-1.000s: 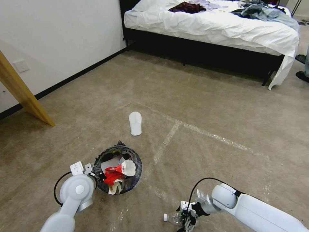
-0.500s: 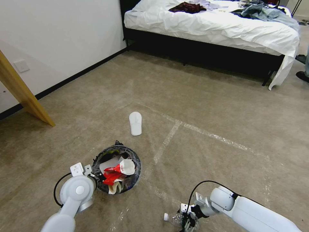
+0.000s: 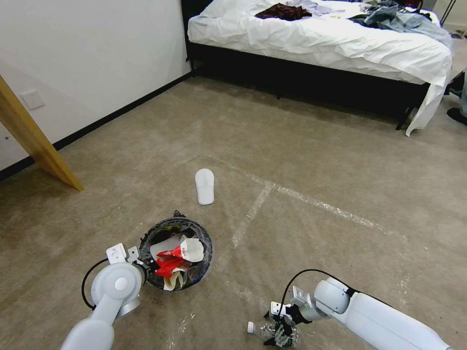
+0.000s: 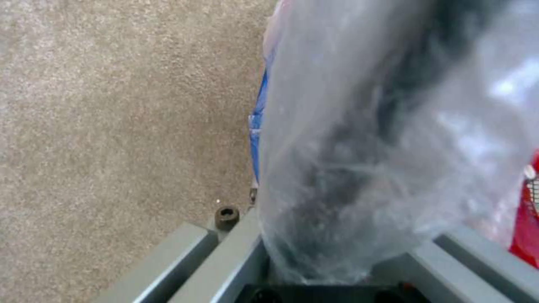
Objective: Pick up the trash bin and place the garbage on the floor into it.
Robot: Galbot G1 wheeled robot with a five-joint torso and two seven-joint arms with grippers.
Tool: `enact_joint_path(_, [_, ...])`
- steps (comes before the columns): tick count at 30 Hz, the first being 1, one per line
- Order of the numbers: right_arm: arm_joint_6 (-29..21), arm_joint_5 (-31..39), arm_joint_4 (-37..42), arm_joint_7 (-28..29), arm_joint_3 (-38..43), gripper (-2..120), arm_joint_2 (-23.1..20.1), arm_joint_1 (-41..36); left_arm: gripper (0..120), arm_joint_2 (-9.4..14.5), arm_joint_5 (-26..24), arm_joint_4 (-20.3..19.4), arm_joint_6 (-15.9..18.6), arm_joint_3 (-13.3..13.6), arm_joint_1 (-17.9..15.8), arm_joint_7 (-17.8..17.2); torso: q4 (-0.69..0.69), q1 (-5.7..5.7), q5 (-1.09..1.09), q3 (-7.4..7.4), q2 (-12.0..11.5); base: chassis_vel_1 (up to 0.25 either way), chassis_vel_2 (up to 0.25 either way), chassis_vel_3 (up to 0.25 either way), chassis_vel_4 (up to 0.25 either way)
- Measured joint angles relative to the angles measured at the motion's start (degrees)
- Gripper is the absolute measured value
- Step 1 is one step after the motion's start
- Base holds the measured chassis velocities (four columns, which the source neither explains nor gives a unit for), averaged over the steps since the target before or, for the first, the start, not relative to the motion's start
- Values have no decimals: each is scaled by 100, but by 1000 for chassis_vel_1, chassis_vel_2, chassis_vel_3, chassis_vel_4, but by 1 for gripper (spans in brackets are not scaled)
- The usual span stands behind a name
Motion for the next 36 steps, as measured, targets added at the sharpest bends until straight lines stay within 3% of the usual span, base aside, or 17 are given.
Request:
enact_joint_path(5, [12,71,-76,124,-68,57,56,69,0,8,-12,10,0,-3,-10,3,1,0,1,0,1,0,0,0,0])
enact_joint_path(7, [34,114,-134,173,-128,46,97,132,0,9,-17,22,0,5,-24,11,4,0,11,0,0,0,0,0,0])
enact_joint_path(13, [36,169,-169,257,-200,32,121,188,0,3,-17,35,-1,22,-43,22,4,0,9,1,-1,0,0,0,0])
enact_joint_path(23, [-36,240,76,477,-123,28,9,129,0,59,-24,33,-7,94,-53,81,8,1,24,6,-5,0,0,0,0])
enact_joint_path(36, [608,-660,1027,723,1268,25,-600,-527,0,218,-111,34,-1,196,-142,184,5,0,14,3,-5,0,0,0,0])
